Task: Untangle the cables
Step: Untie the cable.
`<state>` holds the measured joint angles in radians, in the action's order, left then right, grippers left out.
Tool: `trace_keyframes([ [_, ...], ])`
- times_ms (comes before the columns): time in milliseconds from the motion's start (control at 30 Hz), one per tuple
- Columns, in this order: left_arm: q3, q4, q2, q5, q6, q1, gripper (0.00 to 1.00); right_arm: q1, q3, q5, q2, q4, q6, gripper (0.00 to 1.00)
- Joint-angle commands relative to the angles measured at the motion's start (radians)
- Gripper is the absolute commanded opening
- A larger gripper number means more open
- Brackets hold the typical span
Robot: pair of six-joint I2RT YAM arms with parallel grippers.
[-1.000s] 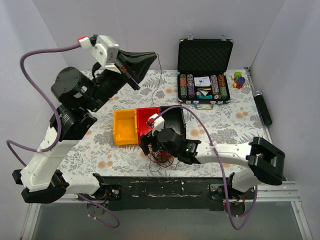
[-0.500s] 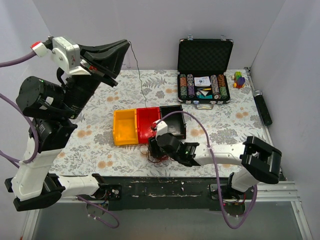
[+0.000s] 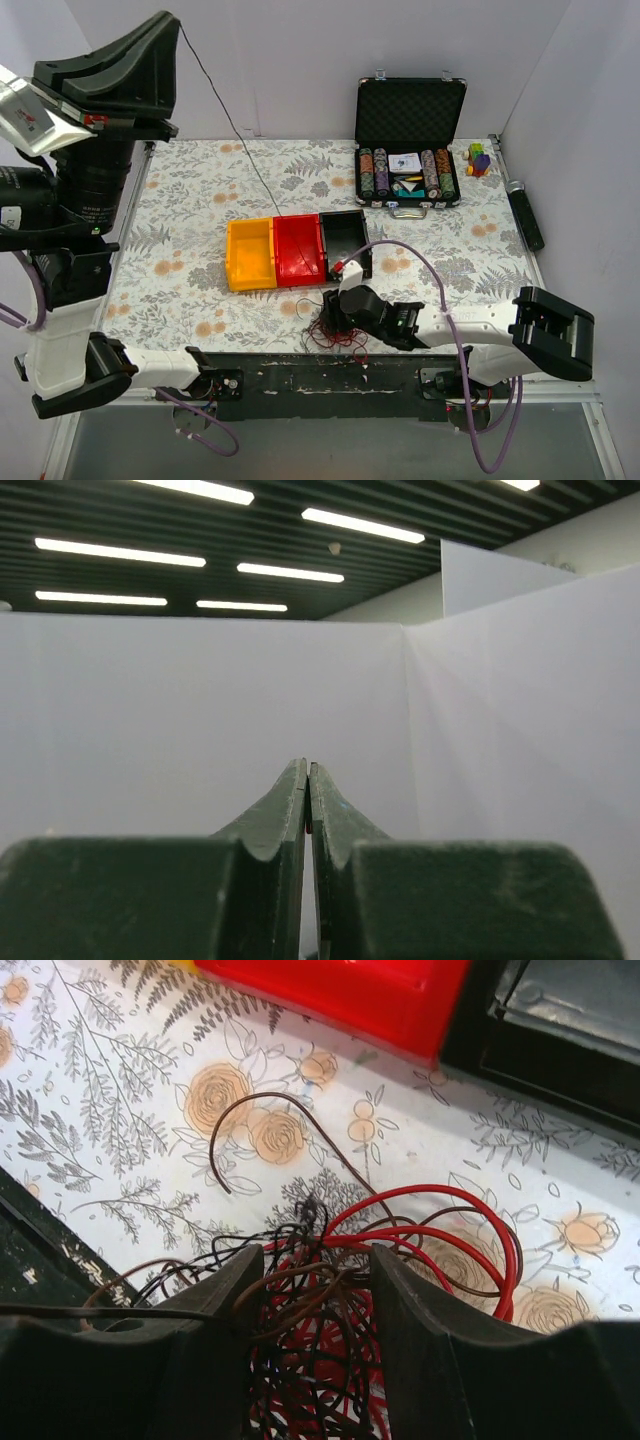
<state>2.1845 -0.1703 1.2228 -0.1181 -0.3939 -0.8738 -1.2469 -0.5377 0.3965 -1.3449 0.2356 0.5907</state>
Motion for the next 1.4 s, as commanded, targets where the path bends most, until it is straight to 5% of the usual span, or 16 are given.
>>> trace_keyframes([
  [0,0.040,0.283,0.006,-0.034,0.154,0.001,0.00,-0.011,0.057,0.022,0.029,-0.050,0.061,0.57],
  [200,0.078,0.436,0.038,-0.071,0.291,0.001,0.00,-0.014,0.094,0.042,0.050,-0.071,0.086,0.62],
  [400,-0.216,0.176,-0.090,-0.016,0.162,0.001,0.00,-0.014,0.061,0.087,0.136,-0.124,0.055,0.65],
  [500,-0.412,-0.006,-0.164,0.061,0.109,0.001,0.00,-0.014,0.029,0.104,0.191,-0.131,0.018,0.47],
  [667,-0.714,-0.147,-0.262,0.112,0.041,0.001,0.00,-0.014,-0.019,0.114,0.228,-0.171,0.000,0.01],
  [867,-0.913,-0.150,-0.344,0.047,0.069,0.001,0.00,-0.014,-0.012,0.107,0.262,-0.185,-0.011,0.01],
  [1367,-1.025,-0.581,-0.218,0.757,0.033,0.001,0.29,-0.014,-0.097,0.122,0.251,-0.219,-0.042,0.01],
])
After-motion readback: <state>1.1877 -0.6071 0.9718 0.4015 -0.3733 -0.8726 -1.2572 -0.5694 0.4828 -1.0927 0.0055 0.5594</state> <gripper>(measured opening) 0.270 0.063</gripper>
